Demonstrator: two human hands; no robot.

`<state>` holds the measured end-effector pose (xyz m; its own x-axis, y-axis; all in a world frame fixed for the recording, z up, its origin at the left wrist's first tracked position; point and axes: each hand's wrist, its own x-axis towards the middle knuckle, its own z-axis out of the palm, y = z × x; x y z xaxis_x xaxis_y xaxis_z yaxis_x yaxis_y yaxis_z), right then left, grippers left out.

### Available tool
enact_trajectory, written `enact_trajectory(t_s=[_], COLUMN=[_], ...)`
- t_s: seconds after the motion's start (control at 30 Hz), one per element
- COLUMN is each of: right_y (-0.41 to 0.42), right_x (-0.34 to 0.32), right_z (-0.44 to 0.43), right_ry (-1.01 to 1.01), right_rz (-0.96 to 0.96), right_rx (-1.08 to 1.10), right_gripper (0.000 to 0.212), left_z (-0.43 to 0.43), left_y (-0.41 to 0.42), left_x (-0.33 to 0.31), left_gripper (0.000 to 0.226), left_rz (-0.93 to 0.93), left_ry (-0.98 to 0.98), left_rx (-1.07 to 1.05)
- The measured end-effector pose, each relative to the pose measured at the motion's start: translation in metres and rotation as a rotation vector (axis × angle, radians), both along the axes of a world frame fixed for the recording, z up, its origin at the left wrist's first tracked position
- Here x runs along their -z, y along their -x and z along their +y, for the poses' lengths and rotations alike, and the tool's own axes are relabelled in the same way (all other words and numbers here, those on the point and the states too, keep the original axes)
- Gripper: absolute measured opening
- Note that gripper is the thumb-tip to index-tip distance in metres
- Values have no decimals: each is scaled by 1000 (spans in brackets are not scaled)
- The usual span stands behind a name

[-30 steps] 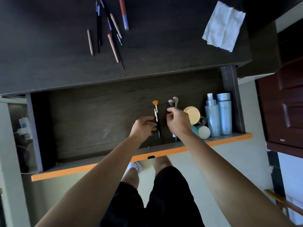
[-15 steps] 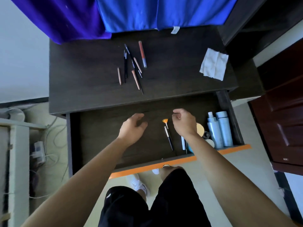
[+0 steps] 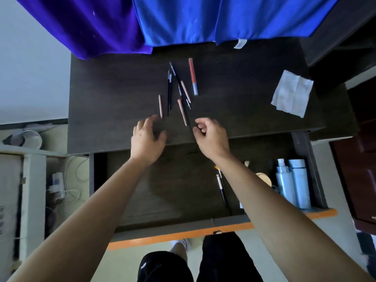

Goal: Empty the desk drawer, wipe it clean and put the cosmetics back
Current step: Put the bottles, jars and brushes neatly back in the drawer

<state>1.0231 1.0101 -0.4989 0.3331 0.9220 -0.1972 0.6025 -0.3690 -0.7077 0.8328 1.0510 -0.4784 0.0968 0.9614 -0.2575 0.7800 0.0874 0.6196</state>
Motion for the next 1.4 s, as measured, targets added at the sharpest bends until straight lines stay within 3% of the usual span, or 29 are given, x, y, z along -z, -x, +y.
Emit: enact_trajectory(t_s=[0.3, 0.43, 0.57, 0.8, 1.03, 1.13, 1.2, 1.3, 1.4], right_y=[3, -1, -8, -30, -49, -48, -45, -41, -36], right_x=[7, 13, 10, 6, 8, 10, 11, 11, 9], right_z=[62, 70, 71, 67, 40, 22, 13, 0, -21], right_ry=[56, 84, 81, 10, -6, -37, -58, -53, -64], right_rz=[-91, -91, -14, 106, 44, -4, -5, 13, 99], right_rx=[-103, -94, -94, 35, 104, 85, 87, 110, 205], right_gripper=[46, 21, 7, 6, 9, 10, 11, 12, 17], left_z=[65, 77, 81, 76, 49, 37, 27, 7, -17], left_y=[-23, -34, -39, -33, -19, -14, -13, -10, -6], left_x=[21, 25, 28, 32, 30, 22, 15, 7, 2], left_gripper=[57, 48, 39, 37, 29, 20, 17, 24, 22], left_rz=[43, -6, -26, -21, 137, 139, 10, -424, -764], left_ry=[-61, -94, -140, -152, -147, -114, -10, 241, 405], left_rx=[-204, -252, -228, -205, -3, -9, -156, -439, -514])
